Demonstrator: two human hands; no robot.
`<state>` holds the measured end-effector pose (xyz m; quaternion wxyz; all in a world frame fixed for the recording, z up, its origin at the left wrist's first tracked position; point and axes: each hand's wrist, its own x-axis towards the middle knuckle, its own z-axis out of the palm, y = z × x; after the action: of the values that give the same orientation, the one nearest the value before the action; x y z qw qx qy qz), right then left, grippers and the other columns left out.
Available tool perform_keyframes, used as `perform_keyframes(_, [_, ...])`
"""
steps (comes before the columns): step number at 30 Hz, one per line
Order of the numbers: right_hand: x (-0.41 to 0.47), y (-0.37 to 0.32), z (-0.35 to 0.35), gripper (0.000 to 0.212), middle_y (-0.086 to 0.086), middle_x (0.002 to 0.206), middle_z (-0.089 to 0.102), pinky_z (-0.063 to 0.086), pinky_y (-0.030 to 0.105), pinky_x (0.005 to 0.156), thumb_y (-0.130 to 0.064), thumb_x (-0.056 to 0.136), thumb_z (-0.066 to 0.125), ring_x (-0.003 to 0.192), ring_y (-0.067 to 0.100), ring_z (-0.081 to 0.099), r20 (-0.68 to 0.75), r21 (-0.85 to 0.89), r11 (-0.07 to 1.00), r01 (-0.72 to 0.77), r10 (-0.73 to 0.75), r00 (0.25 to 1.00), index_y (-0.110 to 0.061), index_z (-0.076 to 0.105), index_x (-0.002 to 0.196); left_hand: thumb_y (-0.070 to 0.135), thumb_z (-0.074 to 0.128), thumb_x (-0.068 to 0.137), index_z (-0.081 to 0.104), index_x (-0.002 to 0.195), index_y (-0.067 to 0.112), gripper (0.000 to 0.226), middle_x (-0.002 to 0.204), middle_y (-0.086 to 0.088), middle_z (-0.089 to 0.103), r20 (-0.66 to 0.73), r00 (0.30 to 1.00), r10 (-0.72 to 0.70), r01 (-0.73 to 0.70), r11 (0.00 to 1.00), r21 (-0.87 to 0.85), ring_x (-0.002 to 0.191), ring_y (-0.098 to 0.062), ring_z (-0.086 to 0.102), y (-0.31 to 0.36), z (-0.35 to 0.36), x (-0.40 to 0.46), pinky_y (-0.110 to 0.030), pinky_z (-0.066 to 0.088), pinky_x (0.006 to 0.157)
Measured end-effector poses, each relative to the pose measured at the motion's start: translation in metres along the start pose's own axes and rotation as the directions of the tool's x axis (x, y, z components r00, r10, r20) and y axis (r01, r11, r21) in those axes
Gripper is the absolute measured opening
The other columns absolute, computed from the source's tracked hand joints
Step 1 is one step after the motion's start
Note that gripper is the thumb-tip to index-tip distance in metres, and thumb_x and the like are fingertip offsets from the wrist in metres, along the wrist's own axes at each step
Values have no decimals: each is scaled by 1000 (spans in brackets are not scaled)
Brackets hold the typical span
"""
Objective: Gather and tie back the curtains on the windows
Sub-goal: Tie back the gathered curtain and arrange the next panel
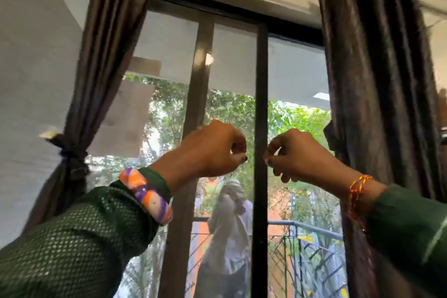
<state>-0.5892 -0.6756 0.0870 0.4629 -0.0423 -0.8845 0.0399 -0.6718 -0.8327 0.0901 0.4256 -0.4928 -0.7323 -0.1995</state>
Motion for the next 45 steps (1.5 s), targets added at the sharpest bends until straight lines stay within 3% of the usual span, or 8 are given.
perform_keyframes(16, [11,242,-60,20,6,105,61,49,38,82,-26,79,60,104,33,58,-233,-265,941,-212,151,961,-22,60,98,39,59,86,67,104,23,26,115,3,63,27,998,64,-64,998,9,106,-18,58,138,147,134,-36,49,88])
perform_keyframes(22, [44,306,-66,101,26,152,3,22,54,112,-40,79,71,140,43,9,-305,14,852,-523,501,810,-10,4,148,48,55,86,59,115,22,39,123,-1,55,96,995,22,-31,995,95,117,-21,50,138,192,172,-39,45,95])
perform_keyframes(26, [68,337,-59,114,21,154,11,26,47,113,-36,76,74,140,38,20,-132,351,763,-542,614,779,-11,-9,149,51,52,87,56,119,23,43,125,-1,53,98,995,11,-19,997,81,114,-21,51,134,216,192,-36,44,94])
perform_keyframes(32, [113,345,-6,35,8,100,65,44,11,54,6,89,50,76,14,55,5,436,877,-202,222,975,-7,54,121,44,66,80,47,125,23,53,119,9,57,6,999,-48,46,902,-430,87,-1,54,128,224,229,-12,46,69])
perform_keyframes(37, [141,296,24,31,9,79,72,47,12,66,15,92,36,81,8,66,93,527,846,81,-152,984,-1,54,111,42,69,78,45,130,14,64,110,2,57,-51,950,-310,154,601,-784,69,5,56,122,222,257,-13,41,45])
perform_keyframes(39, [144,280,19,38,-10,53,67,44,8,46,22,88,35,52,-4,61,66,609,777,158,-248,967,-5,51,108,45,70,76,58,114,3,58,92,-4,63,-89,891,-445,205,570,-796,71,-10,58,108,214,270,-19,42,43])
perform_keyframes(42, [145,266,8,25,11,99,70,58,28,65,5,90,51,83,16,66,116,534,825,188,-291,950,-6,56,111,17,65,81,64,92,-3,22,75,-13,59,-181,847,-499,241,665,-707,66,-24,56,89,203,279,-22,40,49])
perform_keyframes(45, [148,275,-8,20,9,88,70,55,27,55,-26,92,56,70,16,66,233,501,857,119,-266,935,-17,65,108,2,50,82,59,79,-2,9,81,-22,58,-331,799,-502,303,812,-499,84,-35,59,78,195,281,-32,45,60])
